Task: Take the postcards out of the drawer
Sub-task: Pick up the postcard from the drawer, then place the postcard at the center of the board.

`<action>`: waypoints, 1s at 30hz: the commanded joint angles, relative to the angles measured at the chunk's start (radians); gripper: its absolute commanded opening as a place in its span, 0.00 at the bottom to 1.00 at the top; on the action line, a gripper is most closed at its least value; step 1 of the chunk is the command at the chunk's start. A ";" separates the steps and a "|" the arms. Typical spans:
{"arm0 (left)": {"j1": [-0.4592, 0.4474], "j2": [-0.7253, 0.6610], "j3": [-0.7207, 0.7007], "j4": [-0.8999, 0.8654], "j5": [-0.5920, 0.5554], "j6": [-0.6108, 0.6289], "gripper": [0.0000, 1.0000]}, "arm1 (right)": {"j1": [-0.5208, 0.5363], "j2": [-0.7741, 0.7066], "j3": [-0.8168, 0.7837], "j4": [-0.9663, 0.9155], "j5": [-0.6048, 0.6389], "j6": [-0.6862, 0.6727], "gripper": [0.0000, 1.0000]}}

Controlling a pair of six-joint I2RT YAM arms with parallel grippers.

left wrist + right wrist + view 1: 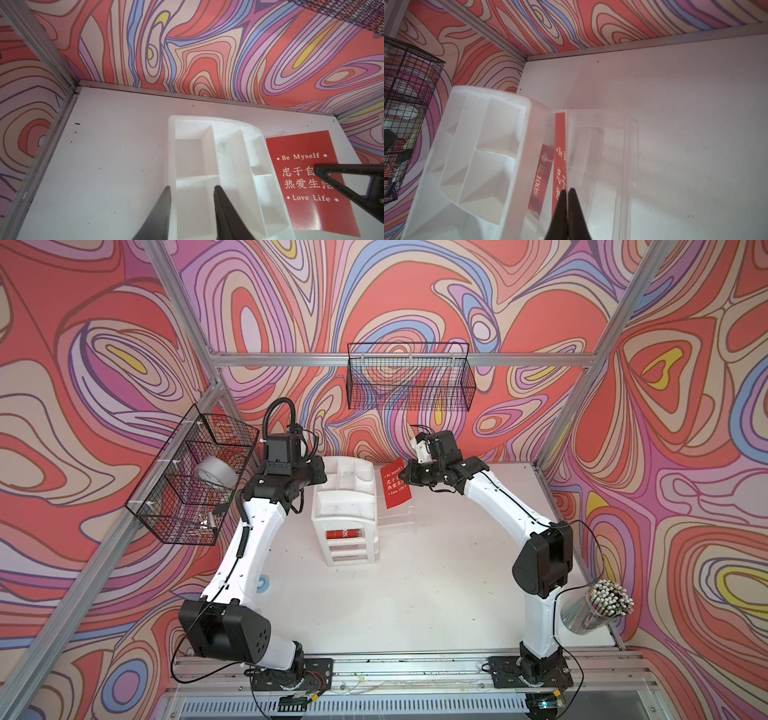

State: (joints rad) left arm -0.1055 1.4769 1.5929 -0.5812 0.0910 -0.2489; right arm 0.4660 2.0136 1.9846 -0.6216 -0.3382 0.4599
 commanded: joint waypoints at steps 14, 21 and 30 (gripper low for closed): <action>-0.077 -0.065 0.061 -0.072 0.216 0.136 0.42 | -0.047 -0.175 0.102 -0.253 -0.142 -0.632 0.00; -0.182 -0.084 0.059 -0.099 0.308 0.252 0.43 | -0.047 -0.214 0.050 -0.323 -0.288 -0.837 0.00; -0.227 -0.110 0.030 -0.094 0.471 0.334 0.44 | -0.048 -0.195 0.064 -0.443 -0.450 -0.996 0.00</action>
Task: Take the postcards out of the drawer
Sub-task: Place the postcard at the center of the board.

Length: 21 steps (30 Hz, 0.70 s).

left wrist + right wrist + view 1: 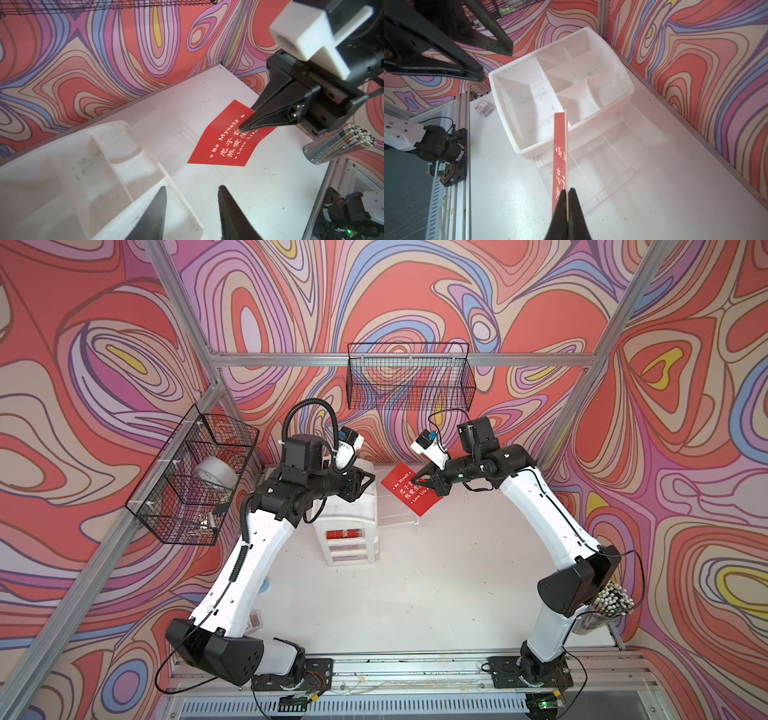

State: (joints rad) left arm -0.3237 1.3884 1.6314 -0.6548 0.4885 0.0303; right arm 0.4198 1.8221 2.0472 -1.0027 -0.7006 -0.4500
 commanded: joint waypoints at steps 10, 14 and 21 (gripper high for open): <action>-0.024 -0.010 -0.014 -0.031 0.191 0.103 0.44 | -0.001 0.012 0.031 -0.142 -0.181 -0.163 0.00; -0.026 0.006 -0.011 -0.034 0.222 0.105 0.44 | -0.001 0.009 0.023 -0.137 -0.198 -0.165 0.00; -0.035 0.042 0.011 -0.055 0.255 0.120 0.44 | 0.000 -0.006 0.015 -0.124 -0.236 -0.172 0.00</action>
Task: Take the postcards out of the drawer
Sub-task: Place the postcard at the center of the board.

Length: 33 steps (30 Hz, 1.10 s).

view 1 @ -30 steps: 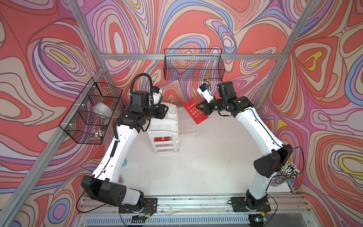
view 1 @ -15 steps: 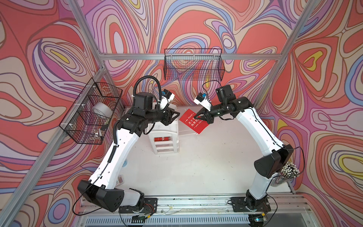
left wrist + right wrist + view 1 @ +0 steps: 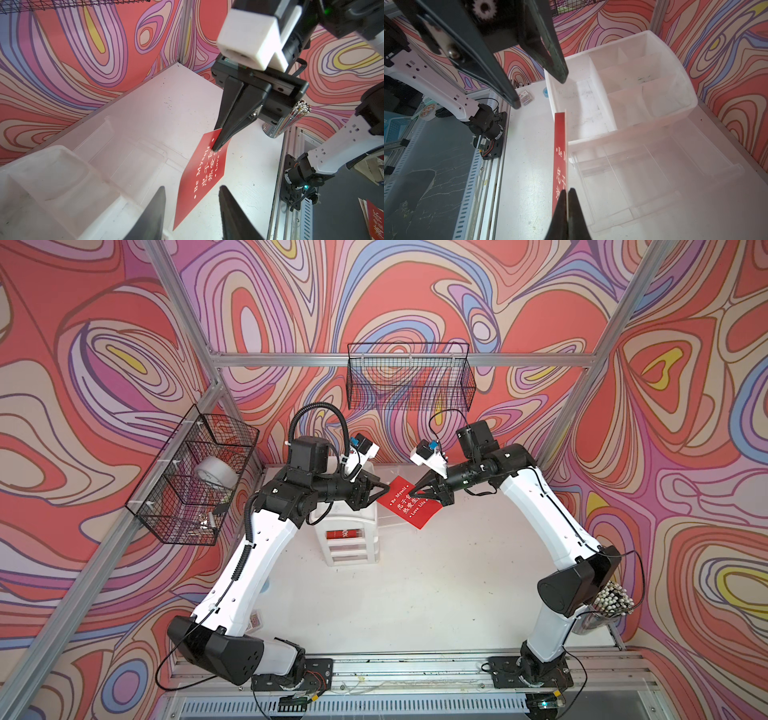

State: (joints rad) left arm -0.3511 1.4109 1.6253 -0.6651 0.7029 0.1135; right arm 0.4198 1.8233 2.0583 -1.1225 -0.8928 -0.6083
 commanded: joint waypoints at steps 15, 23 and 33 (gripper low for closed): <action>-0.020 0.074 0.053 -0.125 0.151 0.096 0.32 | 0.000 0.004 -0.003 0.038 -0.105 -0.004 0.00; -0.020 0.082 0.047 -0.121 0.153 0.099 0.12 | 0.000 0.004 -0.013 0.041 -0.107 -0.003 0.00; -0.020 0.090 0.035 -0.091 0.111 0.071 0.00 | -0.002 -0.011 -0.046 0.092 -0.110 0.037 0.11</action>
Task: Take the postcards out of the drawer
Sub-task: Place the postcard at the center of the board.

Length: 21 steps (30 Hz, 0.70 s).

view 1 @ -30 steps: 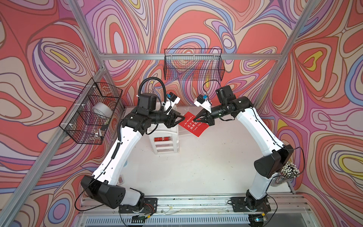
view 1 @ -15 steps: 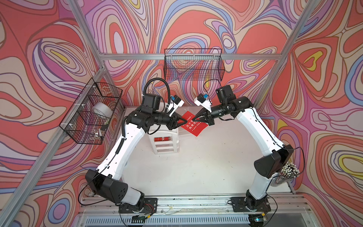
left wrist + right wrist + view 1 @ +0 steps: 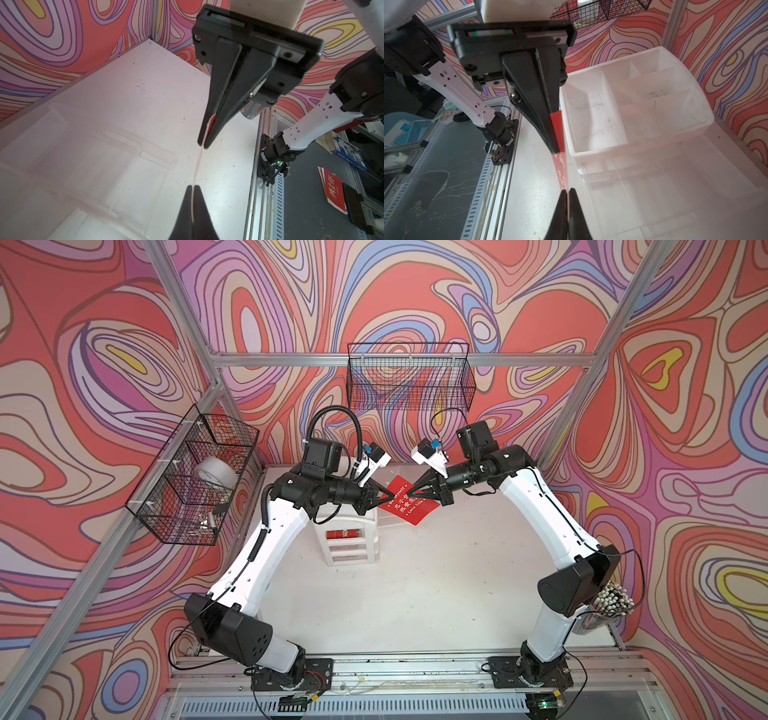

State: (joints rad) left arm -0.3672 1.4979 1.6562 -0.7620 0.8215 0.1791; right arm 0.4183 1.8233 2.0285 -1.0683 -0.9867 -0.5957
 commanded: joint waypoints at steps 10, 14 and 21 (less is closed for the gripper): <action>-0.004 -0.063 -0.089 0.110 -0.117 -0.080 0.00 | -0.045 -0.078 -0.106 0.367 0.077 0.320 0.28; -0.004 -0.091 -0.122 0.169 -0.172 -0.128 0.00 | -0.069 -0.124 -0.189 0.550 0.174 0.483 0.32; -0.003 -0.111 -0.118 0.314 -0.294 -0.330 0.00 | -0.124 -0.225 -0.437 0.916 0.275 0.813 0.36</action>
State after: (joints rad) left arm -0.3676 1.4132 1.5280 -0.5480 0.5926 -0.0418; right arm 0.3069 1.6417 1.6741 -0.3782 -0.7799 0.0219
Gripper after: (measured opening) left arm 0.048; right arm 0.349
